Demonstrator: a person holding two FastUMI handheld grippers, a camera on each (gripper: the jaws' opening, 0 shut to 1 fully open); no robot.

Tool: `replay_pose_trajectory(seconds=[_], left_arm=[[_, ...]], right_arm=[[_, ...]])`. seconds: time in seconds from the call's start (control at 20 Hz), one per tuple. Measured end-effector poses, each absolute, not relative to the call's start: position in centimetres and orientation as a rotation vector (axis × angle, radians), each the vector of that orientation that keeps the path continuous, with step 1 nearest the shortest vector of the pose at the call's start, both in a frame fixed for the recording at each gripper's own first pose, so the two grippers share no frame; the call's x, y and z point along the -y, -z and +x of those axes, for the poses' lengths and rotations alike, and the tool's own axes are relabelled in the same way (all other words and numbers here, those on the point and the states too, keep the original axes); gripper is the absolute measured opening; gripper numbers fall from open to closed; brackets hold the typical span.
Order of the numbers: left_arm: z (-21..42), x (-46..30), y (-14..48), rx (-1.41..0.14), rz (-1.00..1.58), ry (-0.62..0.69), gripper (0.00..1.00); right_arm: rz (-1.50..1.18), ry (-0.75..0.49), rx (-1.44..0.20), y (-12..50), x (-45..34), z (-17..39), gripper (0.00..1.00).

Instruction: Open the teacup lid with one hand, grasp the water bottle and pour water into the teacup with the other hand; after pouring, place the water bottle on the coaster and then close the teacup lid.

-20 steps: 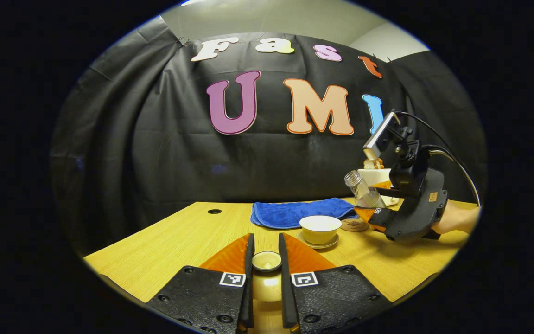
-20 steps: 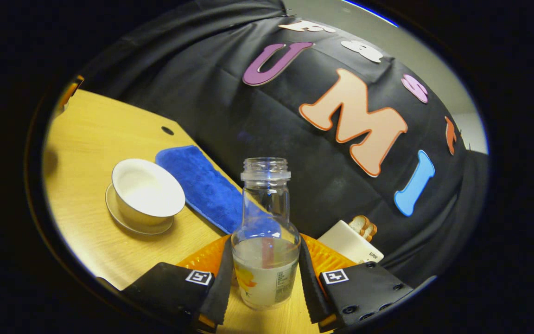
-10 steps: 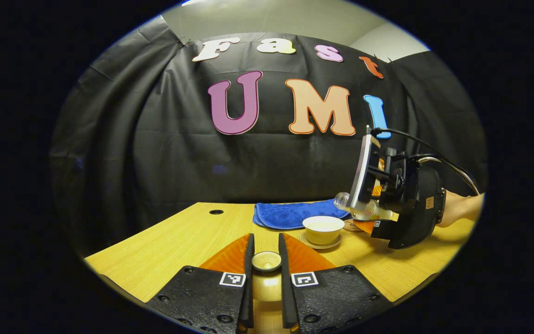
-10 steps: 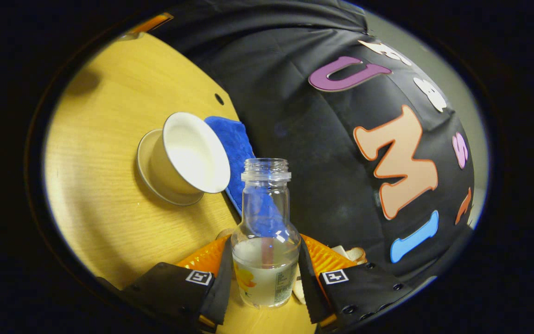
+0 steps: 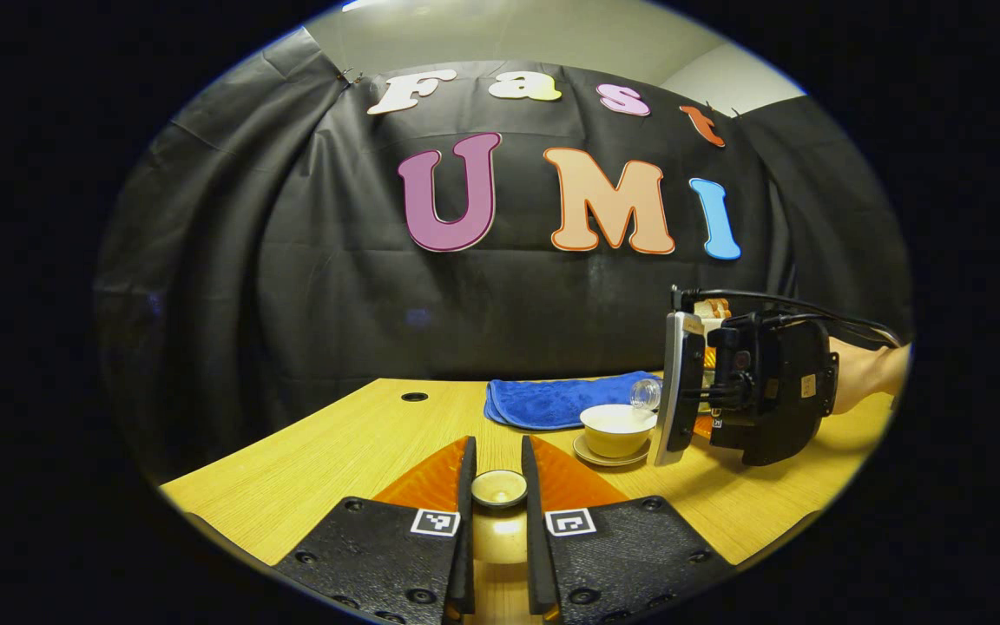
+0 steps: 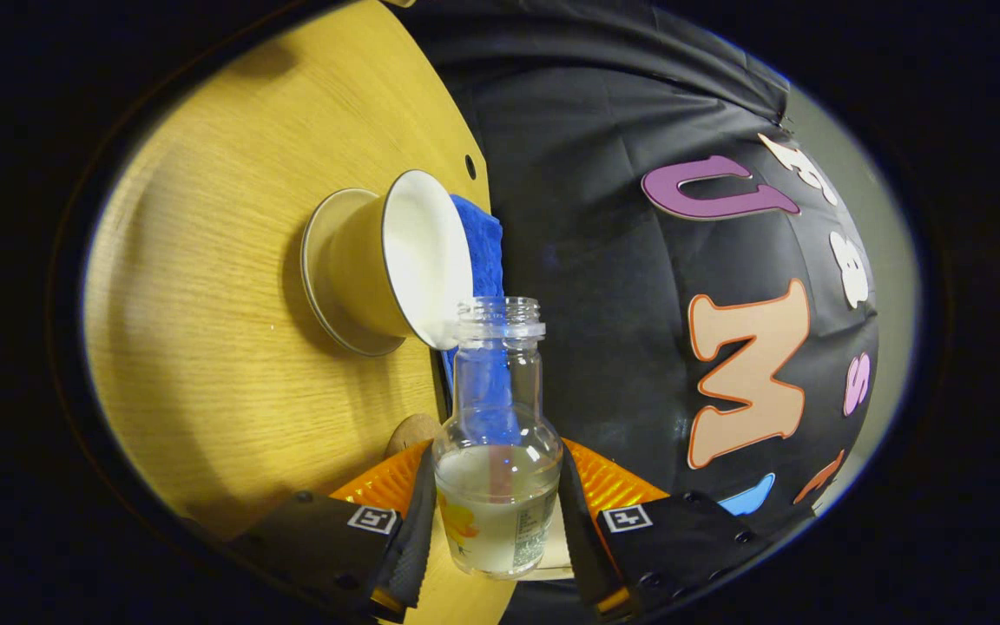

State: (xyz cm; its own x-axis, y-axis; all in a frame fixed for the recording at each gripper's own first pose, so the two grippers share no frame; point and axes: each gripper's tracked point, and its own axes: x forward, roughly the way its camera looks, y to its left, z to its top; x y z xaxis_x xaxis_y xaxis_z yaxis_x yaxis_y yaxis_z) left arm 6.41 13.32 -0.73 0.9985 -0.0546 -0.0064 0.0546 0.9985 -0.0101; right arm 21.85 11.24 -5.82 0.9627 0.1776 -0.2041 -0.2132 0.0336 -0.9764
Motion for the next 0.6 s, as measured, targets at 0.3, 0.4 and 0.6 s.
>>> replay_pose_trajectory(seconds=[0.3,0.4,0.6], left_arm=[[6.48,-13.25,0.73,-0.007,-0.010,0.057,0.21],[6.44,-13.28,0.67,-0.006,-0.009,0.057,0.21],[6.47,-13.23,0.71,-0.006,-0.010,0.061,0.21]], right_arm=[[-1.651,-0.314,0.002,5.15,-11.65,22.05,0.70],[-1.690,-0.320,0.011,4.91,-11.93,21.98,0.70],[-1.747,-0.325,0.028,4.74,-12.25,21.87,0.70]])
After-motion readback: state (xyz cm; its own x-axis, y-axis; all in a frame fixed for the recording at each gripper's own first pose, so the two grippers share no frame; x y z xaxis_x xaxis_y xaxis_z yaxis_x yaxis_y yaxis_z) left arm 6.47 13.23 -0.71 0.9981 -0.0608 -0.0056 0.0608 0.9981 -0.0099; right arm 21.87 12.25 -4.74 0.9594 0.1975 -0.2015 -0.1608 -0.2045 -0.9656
